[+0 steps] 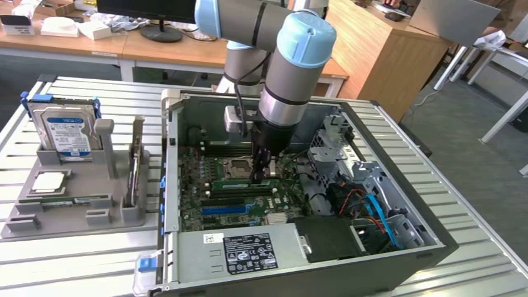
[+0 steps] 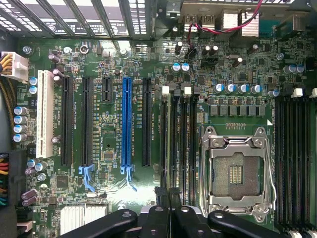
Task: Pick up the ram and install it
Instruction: 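Insert the ram into the slot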
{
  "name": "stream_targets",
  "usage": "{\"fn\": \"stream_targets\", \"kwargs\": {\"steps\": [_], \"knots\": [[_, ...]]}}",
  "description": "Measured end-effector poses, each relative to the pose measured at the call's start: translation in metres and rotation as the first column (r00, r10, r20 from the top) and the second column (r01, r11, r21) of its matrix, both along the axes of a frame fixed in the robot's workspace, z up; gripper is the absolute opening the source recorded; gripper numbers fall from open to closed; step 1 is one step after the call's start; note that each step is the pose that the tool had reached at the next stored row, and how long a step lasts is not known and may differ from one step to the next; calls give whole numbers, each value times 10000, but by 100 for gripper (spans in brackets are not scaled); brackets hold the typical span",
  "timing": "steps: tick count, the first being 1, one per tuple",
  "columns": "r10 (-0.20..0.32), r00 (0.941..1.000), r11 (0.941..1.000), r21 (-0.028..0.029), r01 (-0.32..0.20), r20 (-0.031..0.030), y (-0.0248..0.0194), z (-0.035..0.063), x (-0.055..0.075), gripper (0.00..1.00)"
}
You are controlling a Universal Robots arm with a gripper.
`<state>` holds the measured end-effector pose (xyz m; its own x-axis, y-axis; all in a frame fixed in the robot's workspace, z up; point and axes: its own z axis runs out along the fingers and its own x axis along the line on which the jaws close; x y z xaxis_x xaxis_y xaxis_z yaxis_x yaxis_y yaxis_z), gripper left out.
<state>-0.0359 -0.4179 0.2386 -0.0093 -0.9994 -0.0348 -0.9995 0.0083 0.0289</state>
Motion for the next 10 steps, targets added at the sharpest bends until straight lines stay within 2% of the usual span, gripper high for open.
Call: {"fn": "stream_targets", "kwargs": {"steps": [10], "knots": [[0, 10000, 10000, 1, 0, 0, 0, -11, -12, 11]]}}
